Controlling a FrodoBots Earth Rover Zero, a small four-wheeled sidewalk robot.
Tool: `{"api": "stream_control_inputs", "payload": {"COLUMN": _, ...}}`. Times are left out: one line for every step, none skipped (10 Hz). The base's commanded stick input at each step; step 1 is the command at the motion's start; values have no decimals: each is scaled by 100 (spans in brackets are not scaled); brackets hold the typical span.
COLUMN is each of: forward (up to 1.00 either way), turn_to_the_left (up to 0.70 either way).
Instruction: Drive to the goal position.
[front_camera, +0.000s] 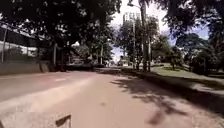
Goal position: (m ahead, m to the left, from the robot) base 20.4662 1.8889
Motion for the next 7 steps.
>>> {"api": "stream_control_inputs", "payload": {"forward": 70, "turn_to_the_left": 0}}
{"api": "stream_control_inputs", "payload": {"forward": 70, "turn_to_the_left": 0}}
{"api": "stream_control_inputs", "payload": {"forward": 70, "turn_to_the_left": 0}}
{"api": "stream_control_inputs", "payload": {"forward": 70, "turn_to_the_left": 0}}
{"api": "stream_control_inputs", "payload": {"forward": 70, "turn_to_the_left": 0}}
{"api": "stream_control_inputs", "payload": {"forward": 70, "turn_to_the_left": 0}}
{"api": "stream_control_inputs", "payload": {"forward": 70, "turn_to_the_left": 0}}
